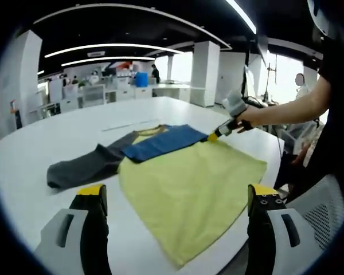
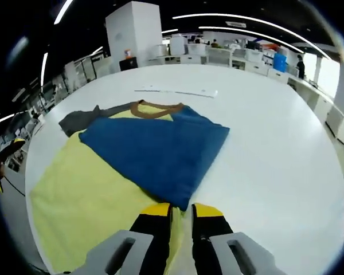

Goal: Fold the garment on the visible template until the final outline fits inside the template.

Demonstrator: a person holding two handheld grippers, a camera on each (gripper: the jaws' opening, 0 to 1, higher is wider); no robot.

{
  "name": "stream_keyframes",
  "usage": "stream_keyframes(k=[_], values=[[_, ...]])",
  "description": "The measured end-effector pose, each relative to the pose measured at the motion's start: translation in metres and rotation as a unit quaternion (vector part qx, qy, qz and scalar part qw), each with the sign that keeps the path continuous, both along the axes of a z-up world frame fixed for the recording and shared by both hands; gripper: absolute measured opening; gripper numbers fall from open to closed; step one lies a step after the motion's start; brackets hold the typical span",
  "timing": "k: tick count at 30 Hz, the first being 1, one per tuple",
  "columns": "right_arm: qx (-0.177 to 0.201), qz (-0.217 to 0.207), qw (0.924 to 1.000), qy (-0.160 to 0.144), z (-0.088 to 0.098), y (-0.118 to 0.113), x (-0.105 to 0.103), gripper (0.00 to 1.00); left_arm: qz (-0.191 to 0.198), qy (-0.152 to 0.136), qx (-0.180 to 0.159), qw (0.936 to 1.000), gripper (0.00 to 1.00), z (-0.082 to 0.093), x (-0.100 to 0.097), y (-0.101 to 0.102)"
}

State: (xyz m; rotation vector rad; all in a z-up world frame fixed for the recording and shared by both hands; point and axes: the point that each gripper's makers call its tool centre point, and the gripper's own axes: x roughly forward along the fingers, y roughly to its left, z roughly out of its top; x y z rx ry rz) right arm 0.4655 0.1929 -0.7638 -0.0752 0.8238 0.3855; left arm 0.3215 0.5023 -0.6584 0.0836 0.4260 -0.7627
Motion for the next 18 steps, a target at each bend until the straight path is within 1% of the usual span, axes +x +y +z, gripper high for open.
stream_keyframes(k=[6, 18], values=[[-0.002, -0.013, 0.9999, -0.009, 0.0, -0.001, 0.0, 0.02, 0.0, 0.002, -0.001, 1.0, 0.99, -0.001, -0.003, -0.002], [-0.013, 0.012, 0.9998, -0.002, 0.001, -0.013, -0.005, 0.0, 0.008, 0.002, -0.002, 1.0, 0.99, 0.0, -0.002, 0.003]])
